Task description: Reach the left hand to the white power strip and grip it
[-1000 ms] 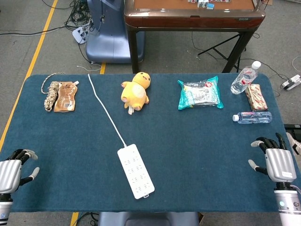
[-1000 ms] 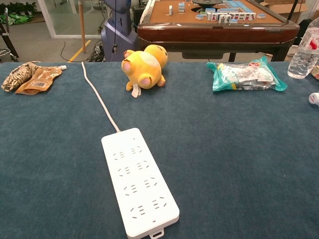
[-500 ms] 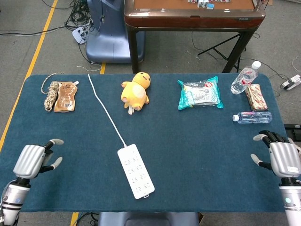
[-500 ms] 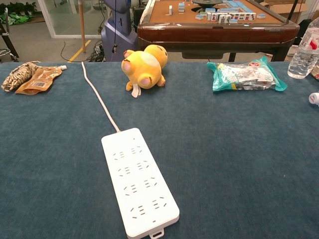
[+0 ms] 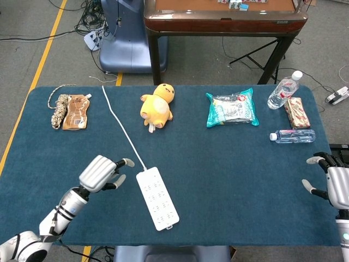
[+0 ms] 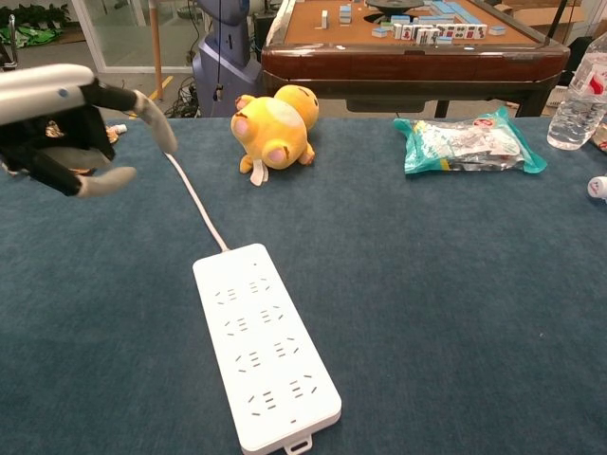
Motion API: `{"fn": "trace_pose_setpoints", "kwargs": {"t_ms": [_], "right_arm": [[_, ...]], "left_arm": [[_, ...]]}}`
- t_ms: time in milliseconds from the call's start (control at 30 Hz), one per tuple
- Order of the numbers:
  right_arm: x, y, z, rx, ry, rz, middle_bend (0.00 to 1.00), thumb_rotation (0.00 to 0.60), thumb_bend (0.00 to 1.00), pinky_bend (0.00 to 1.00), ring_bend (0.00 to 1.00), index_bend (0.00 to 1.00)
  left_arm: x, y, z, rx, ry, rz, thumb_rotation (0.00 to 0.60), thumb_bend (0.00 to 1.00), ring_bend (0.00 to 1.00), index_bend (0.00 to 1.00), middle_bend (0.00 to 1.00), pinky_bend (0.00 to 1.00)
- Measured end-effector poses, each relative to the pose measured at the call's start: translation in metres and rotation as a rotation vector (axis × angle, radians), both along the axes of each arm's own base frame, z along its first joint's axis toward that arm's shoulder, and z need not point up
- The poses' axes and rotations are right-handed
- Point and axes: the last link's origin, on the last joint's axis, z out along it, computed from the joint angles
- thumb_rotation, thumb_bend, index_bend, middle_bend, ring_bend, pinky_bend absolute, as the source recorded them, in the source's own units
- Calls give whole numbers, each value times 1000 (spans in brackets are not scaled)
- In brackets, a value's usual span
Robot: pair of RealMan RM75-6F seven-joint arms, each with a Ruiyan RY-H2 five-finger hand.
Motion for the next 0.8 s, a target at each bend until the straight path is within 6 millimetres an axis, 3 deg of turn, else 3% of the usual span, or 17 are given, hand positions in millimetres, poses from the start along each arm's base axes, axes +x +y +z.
{"fn": "trace_pose_setpoints", "kwargs": {"t_ms": [300, 433, 800], "right_arm": [[-4, 3, -3, 17, -5, -16, 291, 600, 163, 444, 269, 390], [-5, 3, -4, 23, -5, -24, 291, 600, 164, 443, 269, 390], [-5, -3, -11, 53, -11, -19, 291, 600, 164, 443, 269, 391]], "left_arm": [[14, 8, -49, -115, 49, 9, 600, 499, 998, 374, 1000, 1000], [13, 8, -61, -129, 67, 25, 600, 546, 998, 358, 1000, 1000], [20, 7, -80, -153, 118, 19, 600, 548, 998, 347, 1000, 1000]]}}
